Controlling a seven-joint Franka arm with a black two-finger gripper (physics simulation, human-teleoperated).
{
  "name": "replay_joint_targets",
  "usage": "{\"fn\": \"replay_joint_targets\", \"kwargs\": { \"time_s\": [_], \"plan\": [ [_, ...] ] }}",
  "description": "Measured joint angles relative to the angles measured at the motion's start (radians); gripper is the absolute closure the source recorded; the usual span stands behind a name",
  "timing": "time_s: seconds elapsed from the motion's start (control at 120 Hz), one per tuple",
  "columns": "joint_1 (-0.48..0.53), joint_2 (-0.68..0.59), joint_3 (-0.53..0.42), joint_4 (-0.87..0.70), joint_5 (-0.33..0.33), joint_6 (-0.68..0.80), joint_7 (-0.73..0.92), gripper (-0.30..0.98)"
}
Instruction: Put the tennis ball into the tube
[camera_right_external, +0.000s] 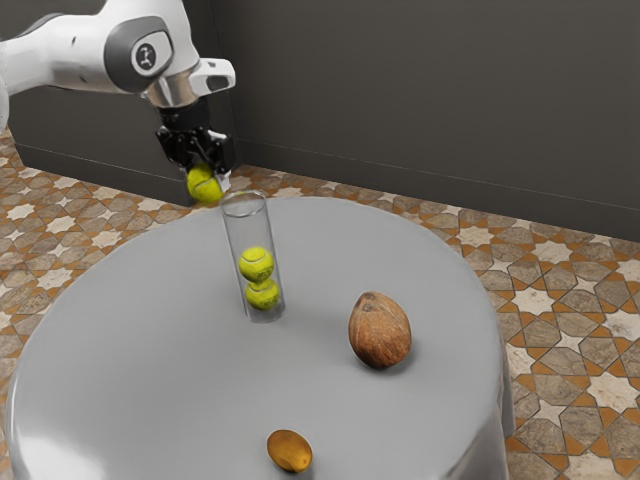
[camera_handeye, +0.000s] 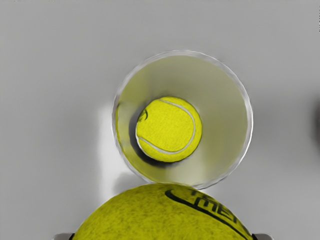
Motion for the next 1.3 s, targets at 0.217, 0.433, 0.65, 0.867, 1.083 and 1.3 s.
{"fn": "replay_joint_targets", "kwargs": {
  "time_s": [0.217,0.433,0.65,0.867,1.083,1.3],
  "plan": [
    [-0.025,0.092,0.003,0.097,0.012,-0.004,0.0,0.3],
    [-0.048,0.151,0.003,0.148,0.014,0.004,0.001,0.3],
    [-0.053,0.164,0.006,0.16,0.015,0.009,0.001,0.29],
    [-0.052,0.163,0.006,0.161,0.012,0.009,0.003,0.11],
    [-0.045,0.147,0.006,0.157,0.011,0.007,0.006,0.04],
    [-0.048,-0.135,0.005,-0.012,0.003,-0.071,0.005,0.01]
  ]
}}
